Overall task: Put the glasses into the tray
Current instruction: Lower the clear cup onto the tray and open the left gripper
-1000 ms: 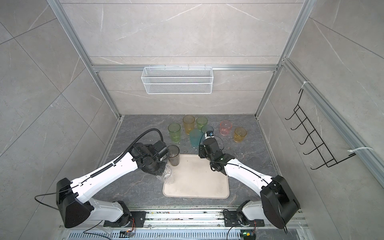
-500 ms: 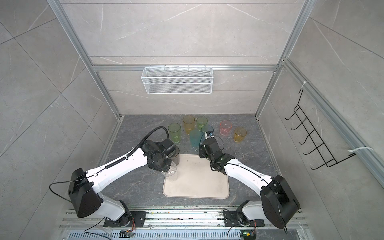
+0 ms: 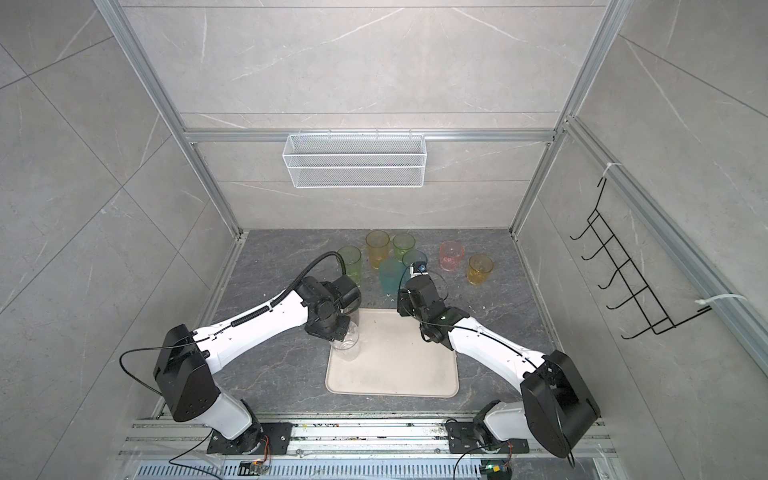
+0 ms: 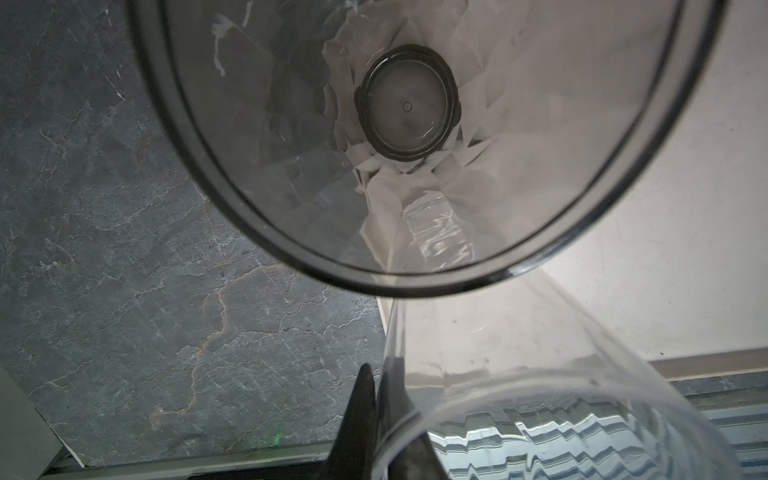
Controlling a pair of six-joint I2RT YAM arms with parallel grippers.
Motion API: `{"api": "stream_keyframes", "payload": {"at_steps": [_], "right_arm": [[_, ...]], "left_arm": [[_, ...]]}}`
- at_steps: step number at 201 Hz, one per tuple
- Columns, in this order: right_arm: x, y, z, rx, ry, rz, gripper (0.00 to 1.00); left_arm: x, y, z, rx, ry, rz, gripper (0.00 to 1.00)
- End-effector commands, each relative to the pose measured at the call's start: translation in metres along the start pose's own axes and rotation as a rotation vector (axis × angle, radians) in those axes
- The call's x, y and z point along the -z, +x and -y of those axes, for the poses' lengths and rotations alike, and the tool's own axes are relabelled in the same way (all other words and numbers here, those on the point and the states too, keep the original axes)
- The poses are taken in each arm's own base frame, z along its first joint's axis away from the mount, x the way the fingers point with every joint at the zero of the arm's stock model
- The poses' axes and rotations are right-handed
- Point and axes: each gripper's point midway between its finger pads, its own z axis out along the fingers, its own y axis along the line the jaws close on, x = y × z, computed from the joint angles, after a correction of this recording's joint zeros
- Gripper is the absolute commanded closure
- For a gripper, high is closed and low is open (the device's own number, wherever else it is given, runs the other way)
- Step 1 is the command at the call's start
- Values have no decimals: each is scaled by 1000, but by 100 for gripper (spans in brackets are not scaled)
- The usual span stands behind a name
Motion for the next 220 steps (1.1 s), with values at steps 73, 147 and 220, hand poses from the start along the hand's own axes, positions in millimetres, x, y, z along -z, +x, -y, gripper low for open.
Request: {"api": "stream_keyframes", "payload": {"at_steps": [73,147,220], "right_arm": [[0,-7,1,-13,15,3,36],[-3,-5,1,-12,20,-4,36],[-1,-7,2,-12,23,7,36]], "left_arm": [[4,-20,-10,41,-13,39,89],[18,-27,-11,22,-17,57,72],[72,-47,-23,26,-16,183,68]]}}
